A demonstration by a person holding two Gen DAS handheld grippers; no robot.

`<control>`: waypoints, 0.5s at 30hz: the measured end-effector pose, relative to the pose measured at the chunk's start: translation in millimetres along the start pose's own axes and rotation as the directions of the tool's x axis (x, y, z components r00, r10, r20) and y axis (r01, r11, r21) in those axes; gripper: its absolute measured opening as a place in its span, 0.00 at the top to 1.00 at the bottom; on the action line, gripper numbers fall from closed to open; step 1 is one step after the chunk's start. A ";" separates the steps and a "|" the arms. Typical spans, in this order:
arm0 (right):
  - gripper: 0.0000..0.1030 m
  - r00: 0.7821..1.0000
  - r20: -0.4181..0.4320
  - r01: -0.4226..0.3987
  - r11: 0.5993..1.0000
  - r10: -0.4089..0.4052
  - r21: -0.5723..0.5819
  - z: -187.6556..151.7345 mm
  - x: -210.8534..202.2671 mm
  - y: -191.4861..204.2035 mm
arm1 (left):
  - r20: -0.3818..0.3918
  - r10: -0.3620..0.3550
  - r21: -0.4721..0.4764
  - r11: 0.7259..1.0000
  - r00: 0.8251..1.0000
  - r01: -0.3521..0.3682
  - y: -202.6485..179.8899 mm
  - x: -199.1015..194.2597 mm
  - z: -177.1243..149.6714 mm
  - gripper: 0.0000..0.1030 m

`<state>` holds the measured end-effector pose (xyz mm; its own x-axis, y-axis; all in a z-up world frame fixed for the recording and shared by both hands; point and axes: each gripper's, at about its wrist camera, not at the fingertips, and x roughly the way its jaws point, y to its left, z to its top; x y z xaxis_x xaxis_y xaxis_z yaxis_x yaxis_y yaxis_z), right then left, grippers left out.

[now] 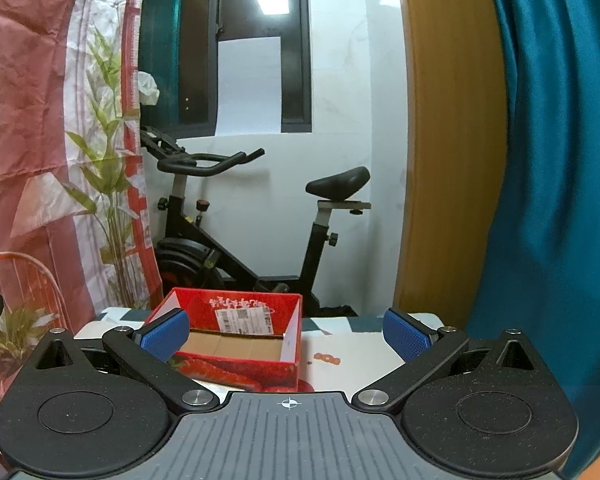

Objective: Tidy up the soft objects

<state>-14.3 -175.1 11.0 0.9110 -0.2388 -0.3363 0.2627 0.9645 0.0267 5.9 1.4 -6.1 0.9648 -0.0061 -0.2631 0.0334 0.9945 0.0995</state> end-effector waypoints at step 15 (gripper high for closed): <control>0.00 1.000 0.000 0.002 1.000 -0.002 0.006 -2.0 0.1 -2.6 | -0.001 0.000 -0.001 1.000 1.000 0.000 -4.2 0.9 -0.7 0.00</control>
<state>-15.5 -177.4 8.9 0.9105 -0.2405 -0.3363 0.2663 0.9634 0.0321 6.4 -2.8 -7.4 0.9646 -0.0065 -0.2638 0.0336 0.9946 0.0983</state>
